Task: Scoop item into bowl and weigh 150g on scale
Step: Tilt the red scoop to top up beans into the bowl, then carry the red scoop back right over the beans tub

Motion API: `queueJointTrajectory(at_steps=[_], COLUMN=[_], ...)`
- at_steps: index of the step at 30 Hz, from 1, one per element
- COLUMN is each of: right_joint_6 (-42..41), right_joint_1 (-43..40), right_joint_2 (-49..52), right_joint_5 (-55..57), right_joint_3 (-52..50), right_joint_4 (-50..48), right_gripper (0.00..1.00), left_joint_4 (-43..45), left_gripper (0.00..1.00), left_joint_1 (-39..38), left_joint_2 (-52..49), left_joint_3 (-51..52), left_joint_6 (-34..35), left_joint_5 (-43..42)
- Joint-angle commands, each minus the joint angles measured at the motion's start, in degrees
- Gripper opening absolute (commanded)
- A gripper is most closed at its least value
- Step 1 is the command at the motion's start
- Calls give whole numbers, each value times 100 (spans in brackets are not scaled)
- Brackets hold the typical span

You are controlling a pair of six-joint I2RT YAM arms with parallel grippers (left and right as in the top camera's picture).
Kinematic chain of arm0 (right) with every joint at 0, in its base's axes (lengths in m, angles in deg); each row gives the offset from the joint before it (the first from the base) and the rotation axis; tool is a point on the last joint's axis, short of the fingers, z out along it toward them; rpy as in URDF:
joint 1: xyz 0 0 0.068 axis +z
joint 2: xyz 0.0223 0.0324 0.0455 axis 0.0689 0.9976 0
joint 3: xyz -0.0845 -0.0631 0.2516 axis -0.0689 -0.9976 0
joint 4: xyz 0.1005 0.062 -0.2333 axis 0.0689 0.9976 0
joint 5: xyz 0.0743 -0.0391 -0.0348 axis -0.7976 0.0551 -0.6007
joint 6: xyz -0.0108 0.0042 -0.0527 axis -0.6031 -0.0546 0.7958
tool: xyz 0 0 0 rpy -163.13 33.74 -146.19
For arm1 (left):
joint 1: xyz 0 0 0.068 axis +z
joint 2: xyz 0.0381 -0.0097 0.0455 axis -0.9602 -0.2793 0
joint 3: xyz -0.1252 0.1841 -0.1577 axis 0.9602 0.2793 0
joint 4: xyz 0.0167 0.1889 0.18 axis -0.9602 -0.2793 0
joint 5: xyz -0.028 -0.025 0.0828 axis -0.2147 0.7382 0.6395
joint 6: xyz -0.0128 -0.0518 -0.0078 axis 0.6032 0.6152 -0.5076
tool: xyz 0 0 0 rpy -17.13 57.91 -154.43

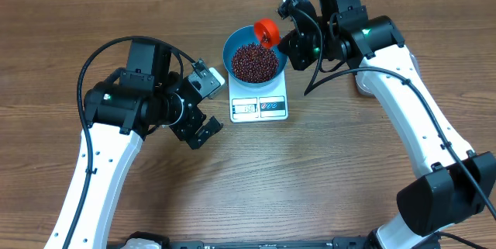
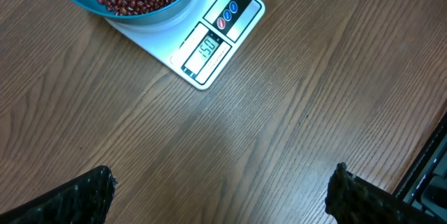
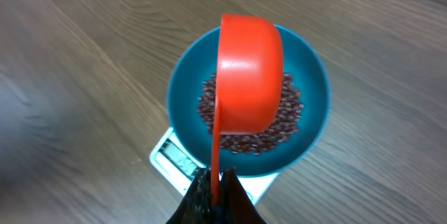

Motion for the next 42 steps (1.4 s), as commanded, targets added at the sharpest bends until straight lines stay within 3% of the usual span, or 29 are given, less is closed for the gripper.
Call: queueJointTrajectory(at_steps=[1,9,20,29,42], right_joint_6=[-354,-778,-415,-387,-623], right_joint_1=[-61,-409,-1882,-2903,-2284], right_joint_2=[-39,-57,-170,-190,-184], right_joint_5=[-505,-1012,-894,1451,4118], right_joint_3=[55,63,63,50,33], right_joint_4=[-4,175,1143,1543,1818], right_gripper=[4,4,4,4,4], left_joint_4=[20,20,20,20,20], left_gripper=[100,100,100,100,100], left_joint_1=[26,26,26,26,26], left_joint_2=[87,87,87,87,87], left_joint_3=[17,17,17,17,17], left_joint_6=[35,35,35,35,35], left_joint_5=[7,4,4,7,7])
